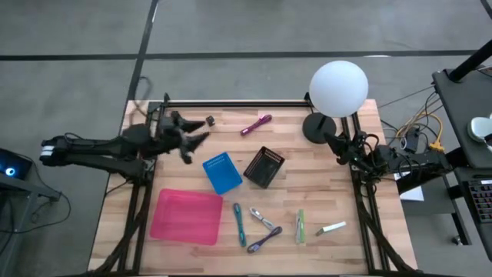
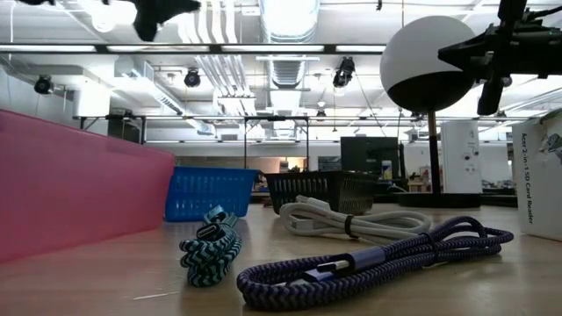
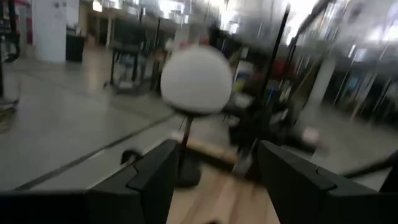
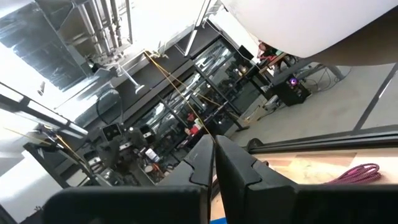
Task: Pick and place items into bin
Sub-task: Put the white charger adapter into the black bin
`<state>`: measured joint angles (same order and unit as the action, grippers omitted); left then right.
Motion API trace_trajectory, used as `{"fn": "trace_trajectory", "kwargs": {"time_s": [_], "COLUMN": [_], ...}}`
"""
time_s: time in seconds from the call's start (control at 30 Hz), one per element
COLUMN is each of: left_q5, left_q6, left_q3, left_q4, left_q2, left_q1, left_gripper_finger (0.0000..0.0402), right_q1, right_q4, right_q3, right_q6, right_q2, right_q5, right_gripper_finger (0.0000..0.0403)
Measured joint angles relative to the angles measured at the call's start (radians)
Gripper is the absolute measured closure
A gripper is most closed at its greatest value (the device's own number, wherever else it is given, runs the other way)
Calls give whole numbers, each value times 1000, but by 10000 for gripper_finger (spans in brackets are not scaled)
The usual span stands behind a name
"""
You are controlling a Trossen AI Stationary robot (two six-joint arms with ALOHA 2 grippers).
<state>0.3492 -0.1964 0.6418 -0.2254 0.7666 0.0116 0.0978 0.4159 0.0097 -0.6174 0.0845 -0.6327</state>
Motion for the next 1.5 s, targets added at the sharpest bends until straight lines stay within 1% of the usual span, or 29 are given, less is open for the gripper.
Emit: {"fn": "trace_trajectory", "kwargs": {"time_s": [0.1,0.17,0.3,0.43,0.6,0.73,0.87,0.93,1.13,1.23,1.33,1.5], "left_q5": [-1,0,-3,-5,-6,-36,-110,-114,-116,-116,-115,-115], "left_q6": [27,19,18,17,-33,-34,-34,-35,-34,-33,-33,-33], "left_q3": [32,55,83,135,193,219,223,222,221,221,221,220], "left_q4": [27,28,82,178,355,428,428,427,426,428,427,427], "left_q2": [60,92,164,212,274,308,327,328,323,321,319,319], "left_q1": [10,23,33,53,98,132,153,153,154,162,169,179], "left_gripper_finger": [194,194,194,194,194,194,194,194,194,194,194,194], "right_q1": [0,0,0,0,0,0,0,0,2,3,3,3], "right_q4": [0,-1,-1,-1,0,8,28,43,50,46,44,9], "right_q3": [0,0,0,0,0,0,0,0,4,35,96,258], "right_q6": [0,0,-3,-3,-8,-19,-21,-20,-10,2,55,248], "right_q2": [3,3,4,5,5,5,5,5,21,70,156,344], "right_q5": [0,0,0,1,4,55,164,203,233,261,275,275], "right_gripper_finger": [394,394,394,394,394,394,394,394,387,370,343,290]}}
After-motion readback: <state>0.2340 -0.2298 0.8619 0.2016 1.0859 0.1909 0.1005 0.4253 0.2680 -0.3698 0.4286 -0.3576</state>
